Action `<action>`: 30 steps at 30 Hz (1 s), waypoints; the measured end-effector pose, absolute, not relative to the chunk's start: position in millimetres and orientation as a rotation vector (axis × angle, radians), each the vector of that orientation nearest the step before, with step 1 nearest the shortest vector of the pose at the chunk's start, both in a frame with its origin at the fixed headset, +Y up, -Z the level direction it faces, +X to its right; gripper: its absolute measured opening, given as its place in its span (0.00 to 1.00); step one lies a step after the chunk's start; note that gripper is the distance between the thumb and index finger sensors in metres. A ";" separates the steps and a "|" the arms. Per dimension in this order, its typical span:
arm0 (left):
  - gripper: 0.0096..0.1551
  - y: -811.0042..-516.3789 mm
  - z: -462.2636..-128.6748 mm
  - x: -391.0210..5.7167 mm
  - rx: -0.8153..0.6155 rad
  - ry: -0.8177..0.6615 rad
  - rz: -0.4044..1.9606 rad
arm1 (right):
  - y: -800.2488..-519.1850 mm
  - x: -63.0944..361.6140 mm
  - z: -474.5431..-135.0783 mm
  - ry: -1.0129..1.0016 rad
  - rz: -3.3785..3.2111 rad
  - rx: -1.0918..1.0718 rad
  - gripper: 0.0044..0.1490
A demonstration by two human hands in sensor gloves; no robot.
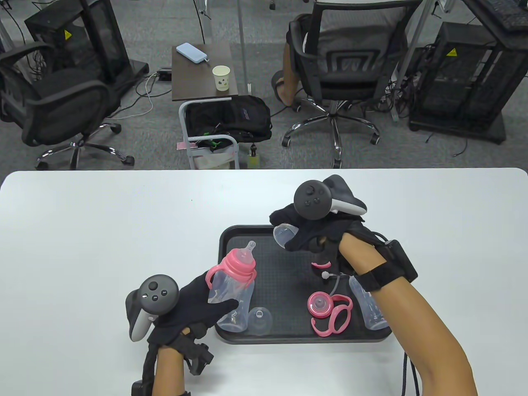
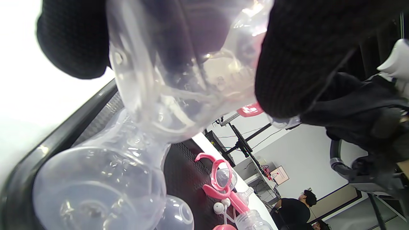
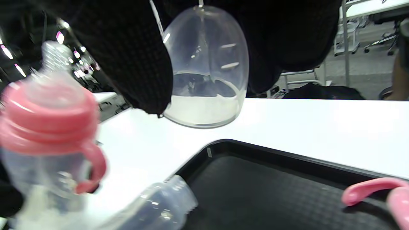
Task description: Assemble baby bottles from components
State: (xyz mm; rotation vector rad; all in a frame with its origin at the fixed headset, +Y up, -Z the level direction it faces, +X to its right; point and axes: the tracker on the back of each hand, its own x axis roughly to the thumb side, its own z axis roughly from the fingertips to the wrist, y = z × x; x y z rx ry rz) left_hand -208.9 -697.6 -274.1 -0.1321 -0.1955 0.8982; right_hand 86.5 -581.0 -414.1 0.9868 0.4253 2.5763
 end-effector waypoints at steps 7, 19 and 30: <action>0.57 -696.9 -273.7 -203.1 -0.146 -0.212 0.881 | -555.2 92.7 -395.9 0.417 2.292 1.013 0.48; 0.57 -691.7 -270.6 -187.4 -0.152 -0.270 0.836 | -574.8 63.8 -381.3 0.599 2.241 1.081 0.48; 0.57 -693.6 -270.4 -188.4 -0.083 -0.289 0.854 | -587.9 59.2 -376.2 0.585 2.162 1.074 0.52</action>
